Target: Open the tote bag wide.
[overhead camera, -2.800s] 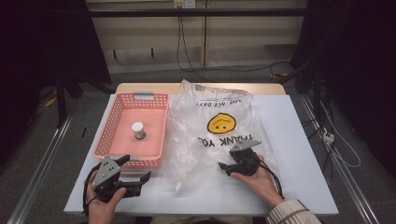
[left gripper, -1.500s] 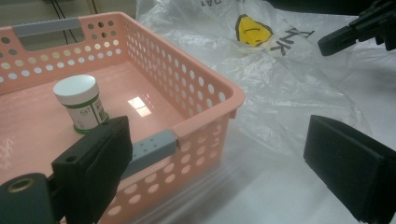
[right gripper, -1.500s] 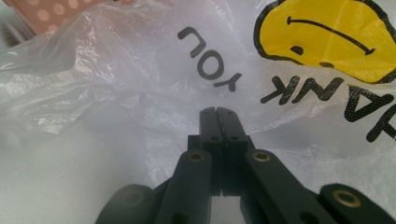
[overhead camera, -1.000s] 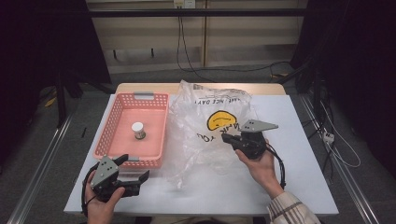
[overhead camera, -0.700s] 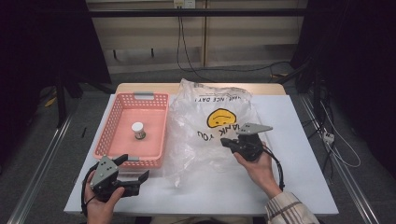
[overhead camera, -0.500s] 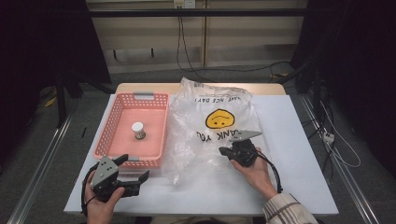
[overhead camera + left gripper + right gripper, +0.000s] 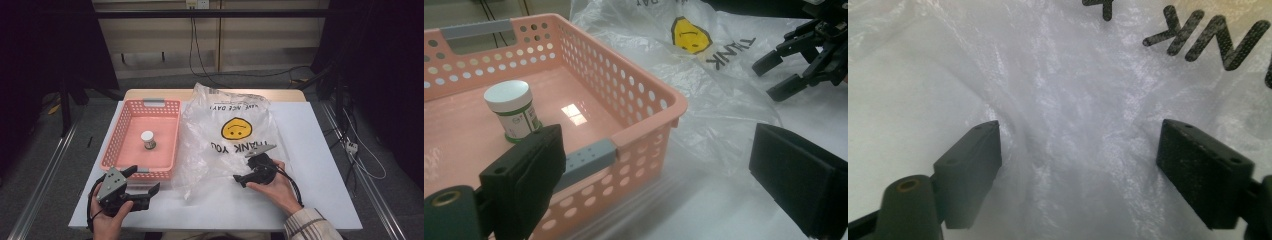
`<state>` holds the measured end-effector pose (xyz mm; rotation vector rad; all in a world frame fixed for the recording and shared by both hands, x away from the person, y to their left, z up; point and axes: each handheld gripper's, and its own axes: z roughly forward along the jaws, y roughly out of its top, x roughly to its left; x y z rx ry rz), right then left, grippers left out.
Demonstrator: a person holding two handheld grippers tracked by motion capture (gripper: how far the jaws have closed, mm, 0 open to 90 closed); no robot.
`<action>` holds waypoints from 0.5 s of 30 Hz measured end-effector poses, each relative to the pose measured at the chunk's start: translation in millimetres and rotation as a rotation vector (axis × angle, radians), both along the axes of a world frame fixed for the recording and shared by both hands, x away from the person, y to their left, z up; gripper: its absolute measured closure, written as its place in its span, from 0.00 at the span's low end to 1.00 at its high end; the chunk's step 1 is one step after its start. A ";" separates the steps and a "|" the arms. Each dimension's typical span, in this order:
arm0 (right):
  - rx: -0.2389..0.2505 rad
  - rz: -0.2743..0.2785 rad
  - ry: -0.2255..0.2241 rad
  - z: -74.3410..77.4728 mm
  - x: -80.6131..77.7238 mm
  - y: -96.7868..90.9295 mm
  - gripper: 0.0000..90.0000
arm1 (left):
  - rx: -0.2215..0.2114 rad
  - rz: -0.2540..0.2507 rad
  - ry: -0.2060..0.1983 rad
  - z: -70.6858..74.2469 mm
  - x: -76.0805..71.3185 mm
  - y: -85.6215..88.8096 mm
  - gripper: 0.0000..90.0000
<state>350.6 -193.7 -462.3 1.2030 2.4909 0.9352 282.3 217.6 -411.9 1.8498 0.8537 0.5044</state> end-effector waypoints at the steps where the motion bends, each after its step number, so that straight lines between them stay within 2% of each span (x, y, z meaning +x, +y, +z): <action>1: -0.005 -0.029 -0.013 1.0 0.8 -0.7 0.41 | 0.001 0.001 0.001 -0.1 0.3 0.5 0.08; 2: -0.005 -0.029 -0.013 1.0 0.8 -0.7 0.41 | 0.001 0.001 0.001 -0.1 0.3 0.5 0.08; 3: -0.001 -0.046 -0.013 2.2 3.3 -3.8 0.54 | 0.003 0.001 0.001 -0.3 0.6 0.6 0.08; 5: 0.001 -0.066 -0.011 3.0 5.0 -7.2 0.65 | 0.003 -0.002 0.005 -0.6 0.6 0.0 0.08; 9: 0.009 -0.024 0.002 4.2 4.4 -3.4 0.97 | 0.002 -0.004 0.003 -0.3 0.3 -0.1 0.08; 15: 0.024 -0.054 0.014 5.6 6.2 -3.4 1.00 | -0.001 -0.002 0.002 -0.1 0.3 0.6 0.08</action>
